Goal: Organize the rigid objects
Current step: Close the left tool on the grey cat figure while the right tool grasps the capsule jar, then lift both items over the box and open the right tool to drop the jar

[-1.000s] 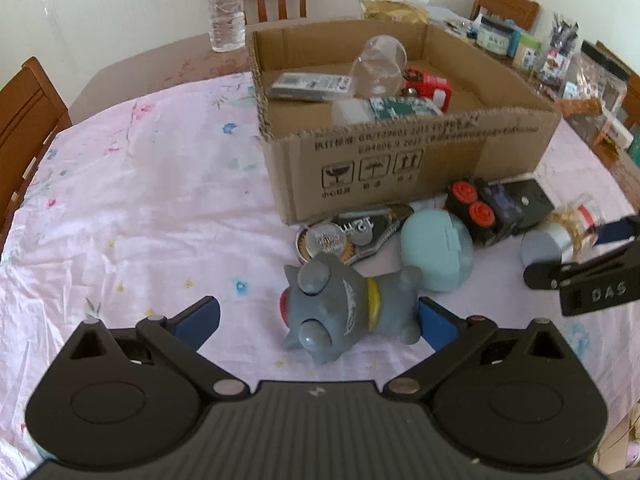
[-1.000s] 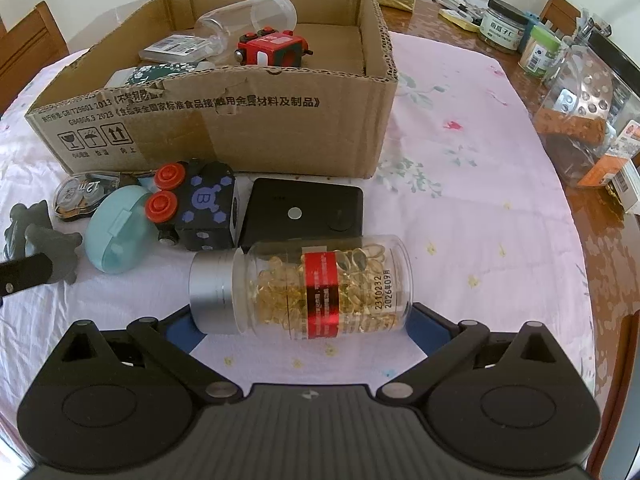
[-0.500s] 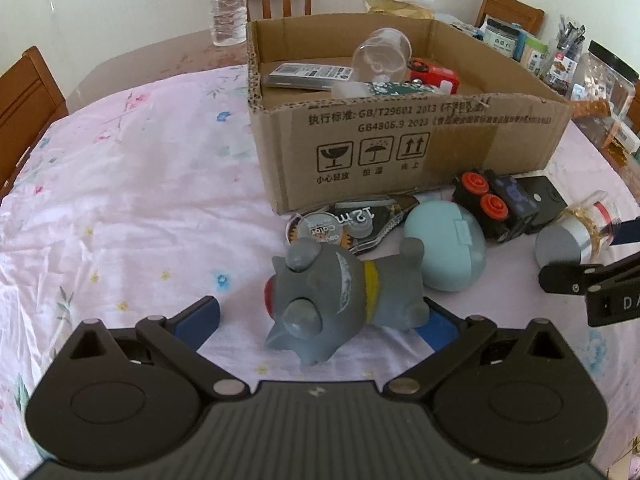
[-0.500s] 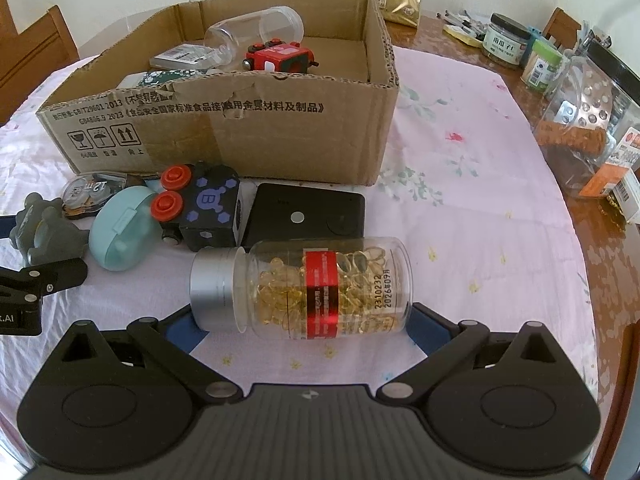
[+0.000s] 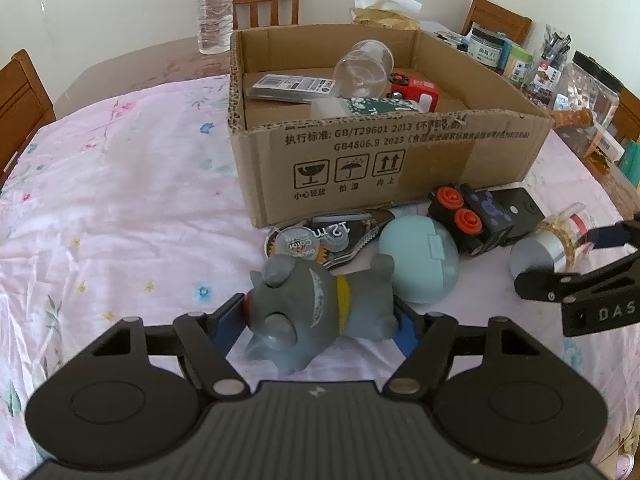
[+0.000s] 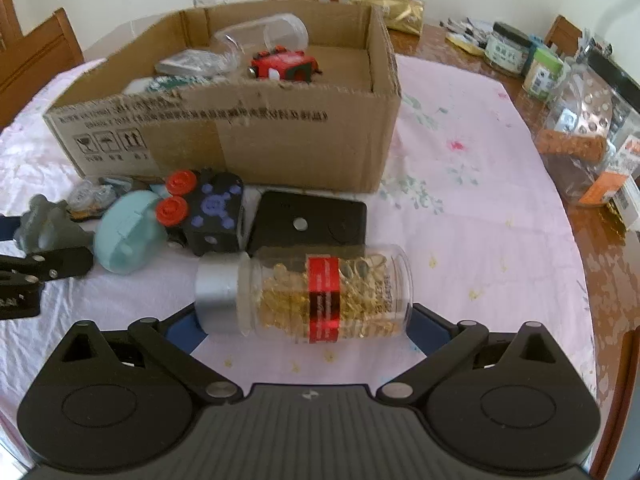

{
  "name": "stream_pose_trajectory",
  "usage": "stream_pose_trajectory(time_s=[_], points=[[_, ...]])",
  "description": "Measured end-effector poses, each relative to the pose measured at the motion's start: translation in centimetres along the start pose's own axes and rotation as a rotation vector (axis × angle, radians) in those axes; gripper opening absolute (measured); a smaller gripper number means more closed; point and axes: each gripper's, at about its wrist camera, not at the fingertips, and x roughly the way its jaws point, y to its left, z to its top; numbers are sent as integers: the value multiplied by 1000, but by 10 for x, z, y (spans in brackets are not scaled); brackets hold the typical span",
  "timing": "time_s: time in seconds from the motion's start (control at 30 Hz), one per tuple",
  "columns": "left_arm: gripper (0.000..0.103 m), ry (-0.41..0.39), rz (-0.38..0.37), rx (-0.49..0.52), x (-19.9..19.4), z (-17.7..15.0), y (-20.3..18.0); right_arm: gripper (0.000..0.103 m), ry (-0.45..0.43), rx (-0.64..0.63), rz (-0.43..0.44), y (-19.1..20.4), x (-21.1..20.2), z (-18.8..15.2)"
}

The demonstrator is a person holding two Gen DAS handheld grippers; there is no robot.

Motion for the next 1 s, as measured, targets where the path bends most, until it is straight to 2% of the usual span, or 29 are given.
stream_pose_trajectory(time_s=[0.1,0.23,0.6,0.83,1.0], points=[[73,2,1,-2,1,1,0,103,-12,-15,-11,3,-3,4],[73,1,-1,-1,0,1,0,96,-7,-18,-7,3,-5,9],[72,-3,0,14,-4,2,0,96,9,-54,-6,8,-11,10],[72,10,-20,65,-14,7,1,96,21,-79,30,4,-23,15],[71,35,-50,118,-30,14,3,96,-6,-138,66,0,-46,28]])
